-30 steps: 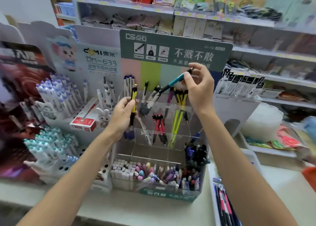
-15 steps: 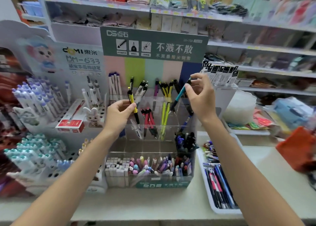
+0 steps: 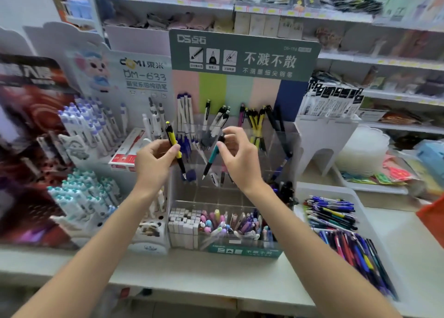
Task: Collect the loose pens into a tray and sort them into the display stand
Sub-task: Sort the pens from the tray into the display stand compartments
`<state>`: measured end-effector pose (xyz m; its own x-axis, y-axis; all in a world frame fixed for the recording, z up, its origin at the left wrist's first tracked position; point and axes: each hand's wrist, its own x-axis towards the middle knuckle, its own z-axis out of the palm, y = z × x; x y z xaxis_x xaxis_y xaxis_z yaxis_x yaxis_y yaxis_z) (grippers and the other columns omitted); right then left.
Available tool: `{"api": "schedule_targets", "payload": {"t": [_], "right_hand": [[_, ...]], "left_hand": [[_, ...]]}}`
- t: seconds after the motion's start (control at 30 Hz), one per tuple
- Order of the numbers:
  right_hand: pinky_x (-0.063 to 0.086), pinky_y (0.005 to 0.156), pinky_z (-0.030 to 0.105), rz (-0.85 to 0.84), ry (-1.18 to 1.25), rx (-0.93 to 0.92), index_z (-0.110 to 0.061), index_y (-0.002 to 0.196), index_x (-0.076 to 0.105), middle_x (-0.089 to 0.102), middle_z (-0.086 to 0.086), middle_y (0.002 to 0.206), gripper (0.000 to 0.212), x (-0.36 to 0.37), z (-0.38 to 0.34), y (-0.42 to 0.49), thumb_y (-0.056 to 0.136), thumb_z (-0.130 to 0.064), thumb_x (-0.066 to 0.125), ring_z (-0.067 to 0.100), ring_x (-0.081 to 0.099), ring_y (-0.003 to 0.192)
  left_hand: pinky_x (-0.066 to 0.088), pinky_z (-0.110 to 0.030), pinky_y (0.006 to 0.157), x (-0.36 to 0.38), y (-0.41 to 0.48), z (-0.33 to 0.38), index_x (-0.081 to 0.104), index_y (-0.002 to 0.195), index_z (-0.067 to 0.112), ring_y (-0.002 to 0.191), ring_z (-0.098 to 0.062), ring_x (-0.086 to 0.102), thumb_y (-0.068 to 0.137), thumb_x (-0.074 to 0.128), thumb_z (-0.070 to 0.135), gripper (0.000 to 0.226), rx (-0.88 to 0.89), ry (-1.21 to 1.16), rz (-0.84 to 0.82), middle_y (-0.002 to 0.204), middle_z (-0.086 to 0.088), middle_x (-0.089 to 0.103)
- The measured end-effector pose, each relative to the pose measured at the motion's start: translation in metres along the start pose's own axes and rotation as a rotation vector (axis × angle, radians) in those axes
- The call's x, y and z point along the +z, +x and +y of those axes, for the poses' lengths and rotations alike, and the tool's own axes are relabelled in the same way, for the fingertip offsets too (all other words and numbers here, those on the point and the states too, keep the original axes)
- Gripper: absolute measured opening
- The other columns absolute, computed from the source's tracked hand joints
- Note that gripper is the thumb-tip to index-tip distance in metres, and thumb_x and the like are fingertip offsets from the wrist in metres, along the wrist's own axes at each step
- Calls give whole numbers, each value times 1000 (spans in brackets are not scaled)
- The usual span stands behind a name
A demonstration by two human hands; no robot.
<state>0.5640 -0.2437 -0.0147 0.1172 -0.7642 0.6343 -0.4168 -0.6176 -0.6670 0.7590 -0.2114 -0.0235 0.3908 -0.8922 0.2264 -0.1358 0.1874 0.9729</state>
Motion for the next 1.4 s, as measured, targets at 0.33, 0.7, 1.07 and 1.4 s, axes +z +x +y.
{"api": "schedule_targets", "payload": {"t": [0.33,0.7,1.07,1.4], "right_hand": [[57,74,46,-352,-257,-120,-4,117,64,67,11,107,29,96,33,-53,89,-9,68,30,68,85],[50,79,15,-101,119,123,-14,128,63,71,-4,100,32,48,-4,-12,96,-17,61,0,63,85],[50,80,16,296,-49,-32,-10,120,61,63,-6,95,30,-39,5,44,91,-12,68,2,61,83],[55,81,39,189,-388,-127,0,105,63,66,10,94,17,-66,47,96,88,-2,66,23,64,87]], "left_hand": [[60,-45,84,-57,-17,-24,74,89,25,86,-21,73,90,71,14,12,-51,34,57,86,0,77],[60,-36,84,-23,-11,-15,74,102,19,91,-20,73,89,71,13,14,-13,42,-141,93,0,77],[59,-29,78,63,17,7,74,101,18,84,-14,73,88,74,17,13,46,54,-294,91,-1,76],[60,-34,78,61,30,1,72,96,22,72,-12,71,91,72,15,9,-39,2,-278,88,-3,75]]}}
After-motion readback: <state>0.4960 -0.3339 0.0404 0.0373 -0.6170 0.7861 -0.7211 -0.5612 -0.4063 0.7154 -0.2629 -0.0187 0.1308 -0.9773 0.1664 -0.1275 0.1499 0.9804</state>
